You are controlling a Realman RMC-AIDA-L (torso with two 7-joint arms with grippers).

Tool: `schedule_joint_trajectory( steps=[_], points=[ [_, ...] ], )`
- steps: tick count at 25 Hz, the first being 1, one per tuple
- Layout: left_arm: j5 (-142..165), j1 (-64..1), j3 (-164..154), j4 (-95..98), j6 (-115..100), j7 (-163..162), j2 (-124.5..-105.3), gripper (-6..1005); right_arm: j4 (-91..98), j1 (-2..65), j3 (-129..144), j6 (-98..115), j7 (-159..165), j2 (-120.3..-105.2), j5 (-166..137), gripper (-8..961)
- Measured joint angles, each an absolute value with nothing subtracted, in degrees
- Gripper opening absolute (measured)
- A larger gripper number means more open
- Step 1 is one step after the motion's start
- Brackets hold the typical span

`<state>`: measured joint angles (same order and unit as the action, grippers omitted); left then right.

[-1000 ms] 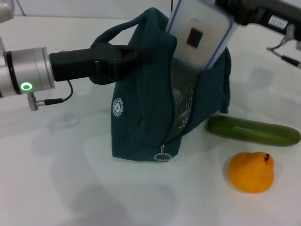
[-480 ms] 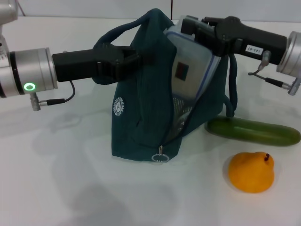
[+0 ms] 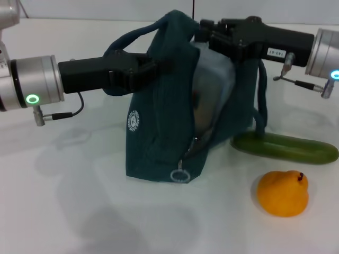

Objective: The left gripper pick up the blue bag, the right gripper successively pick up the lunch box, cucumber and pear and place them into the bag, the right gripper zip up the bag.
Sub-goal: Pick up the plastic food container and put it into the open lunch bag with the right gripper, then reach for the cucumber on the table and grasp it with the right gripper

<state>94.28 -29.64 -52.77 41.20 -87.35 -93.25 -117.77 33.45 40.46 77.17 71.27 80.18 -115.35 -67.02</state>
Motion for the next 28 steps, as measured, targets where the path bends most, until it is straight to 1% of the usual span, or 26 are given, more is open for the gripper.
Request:
schedule_joint_trajectory(
  steps=[2,5,7,10,13,15,18,20,23,26,28],
  points=[
    [94.3,-29.5,-52.8,41.2,-87.3,-93.2,-117.77,44,34.0,40.4,77.2,71.1,80.7,-115.30,-67.1,186],
    [94.3,-29.3,-52.7,40.9,-87.3,-92.5,-117.77,44,37.3,39.5,76.9,71.0,82.2,-114.69,-69.6,272],
    [94.3,-29.2,-52.6,40.5,-87.3,-92.0,-117.75,44,42.3,37.8,76.8,69.8,86.4,-113.73,-73.5,311],
    [94.3,-29.1,-52.5,40.2,-87.3,-90.7,-117.74,45,50.8,34.8,75.6,68.8,94.6,-111.37,-80.4,370],
    [94.3,-28.9,-52.6,39.9,-87.3,-89.9,-117.74,45,56.5,34.0,70.0,74.7,101.9,-109.48,-89.5,429],
    [94.5,-28.7,-52.5,39.4,-87.1,-89.8,-117.62,45,59.5,34.5,63.2,82.6,107.5,-108.66,-98.5,468],
    [94.9,-29.0,-52.6,38.6,-86.3,-89.8,-117.60,45,61.9,35.2,57.6,89.6,112.2,-108.12,-107.7,551],
    [94.9,-29.0,-52.6,38.5,-85.9,-89.8,-117.76,45,63.2,35.6,55.9,93.4,114.6,-108.01,-113.3,607],
    [95.0,-29.1,-52.6,38.4,-85.2,-89.7,-117.98,45,64.8,35.9,55.4,96.6,116.6,-108.35,-119.2,609],
    [94.9,-29.4,-52.6,38.4,-84.9,-89.7,-118.09,45,65.5,36.4,56.6,96.8,117.0,-109.32,-123.1,610],
    [94.3,-29.8,-52.6,38.4,-84.9,-89.7,-118.34,45,67.0,36.7,57.7,96.9,118.2,-110.53,-126.7,615]
  ],
)
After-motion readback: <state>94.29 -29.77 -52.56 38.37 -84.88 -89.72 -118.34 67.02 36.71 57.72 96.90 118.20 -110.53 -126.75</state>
